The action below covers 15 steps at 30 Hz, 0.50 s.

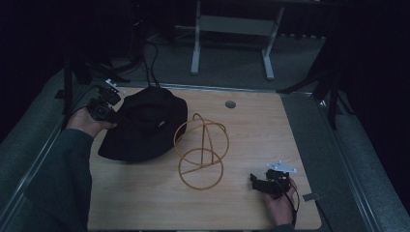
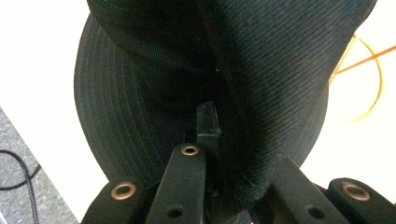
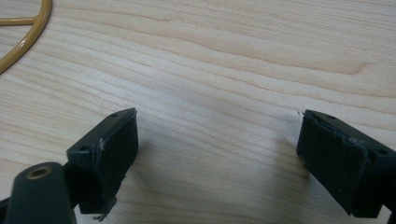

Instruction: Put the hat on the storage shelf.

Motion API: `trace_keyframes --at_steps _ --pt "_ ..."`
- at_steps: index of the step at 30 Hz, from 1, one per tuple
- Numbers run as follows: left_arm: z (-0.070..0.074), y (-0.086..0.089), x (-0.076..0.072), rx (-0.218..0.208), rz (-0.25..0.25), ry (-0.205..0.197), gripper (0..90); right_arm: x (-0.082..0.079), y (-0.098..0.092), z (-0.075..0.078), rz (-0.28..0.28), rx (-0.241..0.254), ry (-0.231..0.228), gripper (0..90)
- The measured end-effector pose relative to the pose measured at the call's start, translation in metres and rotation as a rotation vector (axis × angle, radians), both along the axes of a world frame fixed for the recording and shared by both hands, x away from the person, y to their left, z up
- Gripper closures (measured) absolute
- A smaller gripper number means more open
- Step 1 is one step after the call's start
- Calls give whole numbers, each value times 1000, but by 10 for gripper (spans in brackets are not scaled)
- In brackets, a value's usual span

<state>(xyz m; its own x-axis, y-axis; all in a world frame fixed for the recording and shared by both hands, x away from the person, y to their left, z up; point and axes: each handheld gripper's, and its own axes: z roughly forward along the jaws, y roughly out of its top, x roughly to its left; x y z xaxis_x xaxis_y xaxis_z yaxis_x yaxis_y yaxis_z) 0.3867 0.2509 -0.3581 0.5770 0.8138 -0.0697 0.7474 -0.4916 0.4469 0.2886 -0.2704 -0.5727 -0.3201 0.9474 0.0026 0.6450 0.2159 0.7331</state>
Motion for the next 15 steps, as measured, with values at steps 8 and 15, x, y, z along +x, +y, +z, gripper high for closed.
trace_keyframes --at_steps 8,15 --pt "4 4 -2 -29 -24 0 884 0 0 0 2 -1 0 125" --pt "7 9 -6 -42 -33 -5 883 0 0 0 4 -1 -1 125"
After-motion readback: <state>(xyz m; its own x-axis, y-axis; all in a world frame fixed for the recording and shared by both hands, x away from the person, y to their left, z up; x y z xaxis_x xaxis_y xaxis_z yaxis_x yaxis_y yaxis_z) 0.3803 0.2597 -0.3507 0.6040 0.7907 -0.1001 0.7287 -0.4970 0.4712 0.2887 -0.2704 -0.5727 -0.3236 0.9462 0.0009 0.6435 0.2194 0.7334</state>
